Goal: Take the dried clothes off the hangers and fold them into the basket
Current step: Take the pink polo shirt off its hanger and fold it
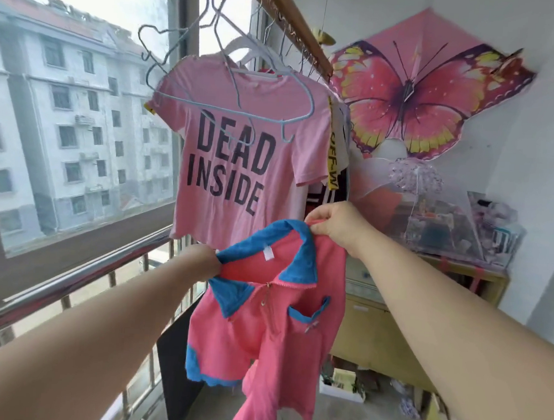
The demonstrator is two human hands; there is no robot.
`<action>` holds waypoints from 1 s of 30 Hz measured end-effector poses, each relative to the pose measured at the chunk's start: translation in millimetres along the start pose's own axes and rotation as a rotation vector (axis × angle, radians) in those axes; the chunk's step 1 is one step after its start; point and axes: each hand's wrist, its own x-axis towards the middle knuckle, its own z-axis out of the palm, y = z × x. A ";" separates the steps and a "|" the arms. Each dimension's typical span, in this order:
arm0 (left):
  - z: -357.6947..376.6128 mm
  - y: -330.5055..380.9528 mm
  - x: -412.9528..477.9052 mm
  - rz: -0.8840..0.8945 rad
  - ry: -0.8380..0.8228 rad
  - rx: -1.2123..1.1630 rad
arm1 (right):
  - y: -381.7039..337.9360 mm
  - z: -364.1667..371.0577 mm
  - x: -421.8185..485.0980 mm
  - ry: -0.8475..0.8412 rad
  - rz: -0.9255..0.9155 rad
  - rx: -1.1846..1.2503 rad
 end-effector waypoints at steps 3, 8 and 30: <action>-13.6 -4.3 -6.6 -0.065 0.024 -0.014 | 5.8 4.2 -0.7 0.001 0.024 -0.055; -20.2 -8.9 4.2 -0.100 0.061 -0.203 | 9.4 14.9 2.9 -0.012 0.048 -0.150; -16.5 -35.3 16.6 0.216 0.046 -0.169 | 43.0 22.6 -0.7 -0.026 0.236 -0.185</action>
